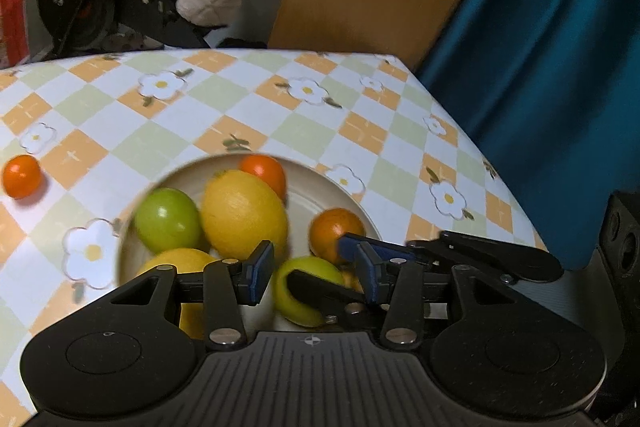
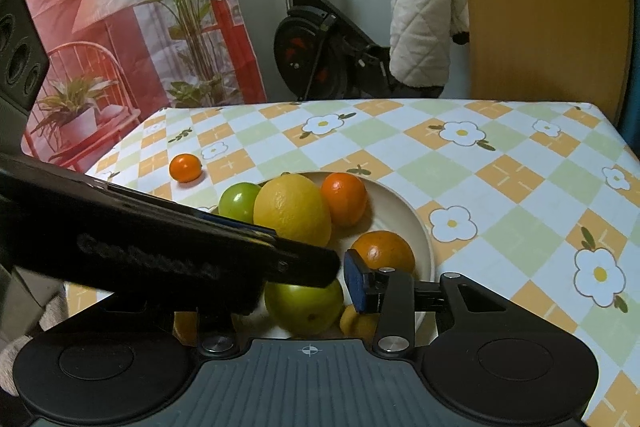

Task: Organize fruits
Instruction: 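Carry the pale fruit onto the plate and open the left gripper, then withdraw the left gripper from the plate toward the small orange tomato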

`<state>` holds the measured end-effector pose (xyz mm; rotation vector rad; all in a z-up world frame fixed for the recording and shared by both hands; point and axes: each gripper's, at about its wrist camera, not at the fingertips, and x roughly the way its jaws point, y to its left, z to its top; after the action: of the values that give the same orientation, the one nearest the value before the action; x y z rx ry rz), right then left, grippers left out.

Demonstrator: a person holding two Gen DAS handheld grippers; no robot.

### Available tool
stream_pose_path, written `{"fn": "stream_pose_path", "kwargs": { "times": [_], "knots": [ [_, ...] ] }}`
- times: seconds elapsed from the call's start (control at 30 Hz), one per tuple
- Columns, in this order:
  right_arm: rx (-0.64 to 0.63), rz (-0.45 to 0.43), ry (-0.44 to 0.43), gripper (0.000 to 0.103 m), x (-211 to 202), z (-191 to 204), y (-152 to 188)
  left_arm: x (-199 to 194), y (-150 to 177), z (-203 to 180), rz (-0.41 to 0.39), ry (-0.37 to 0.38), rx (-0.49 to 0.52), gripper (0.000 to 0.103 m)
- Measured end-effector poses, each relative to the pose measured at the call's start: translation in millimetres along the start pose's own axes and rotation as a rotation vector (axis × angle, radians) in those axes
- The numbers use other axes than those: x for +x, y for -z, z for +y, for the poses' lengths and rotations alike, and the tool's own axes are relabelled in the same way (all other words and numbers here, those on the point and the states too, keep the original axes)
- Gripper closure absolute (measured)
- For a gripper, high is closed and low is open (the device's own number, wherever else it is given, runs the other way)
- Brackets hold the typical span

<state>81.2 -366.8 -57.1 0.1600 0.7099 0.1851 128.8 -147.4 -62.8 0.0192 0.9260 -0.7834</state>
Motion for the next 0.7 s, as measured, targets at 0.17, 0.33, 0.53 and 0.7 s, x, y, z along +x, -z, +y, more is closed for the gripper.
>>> {"fn": "stream_pose_path", "kwargs": {
  "times": [0.17,0.33,0.53,0.7],
  "knots": [
    [-0.001,-0.023,0.011,0.063,-4.1,-0.7,-6.4,-19.5,-7.3,17.8,-0.065,-0.031,-0.051,0.056],
    [-0.018,-0.043,0.018,0.063,-5.6,0.8,-17.1,-38.8,-17.6,37.5,-0.126,-0.074,-0.088,0.056],
    [-0.045,-0.058,0.007,0.063,-0.1,9.2,-36.7,-58.7,-30.6,61.5,-0.188,-0.122,-0.117,0.056],
    [-0.072,-0.083,-0.01,0.063,5.0,24.3,-57.8,-77.6,-41.4,81.6,-0.235,-0.168,-0.137,0.056]
  ]
}}
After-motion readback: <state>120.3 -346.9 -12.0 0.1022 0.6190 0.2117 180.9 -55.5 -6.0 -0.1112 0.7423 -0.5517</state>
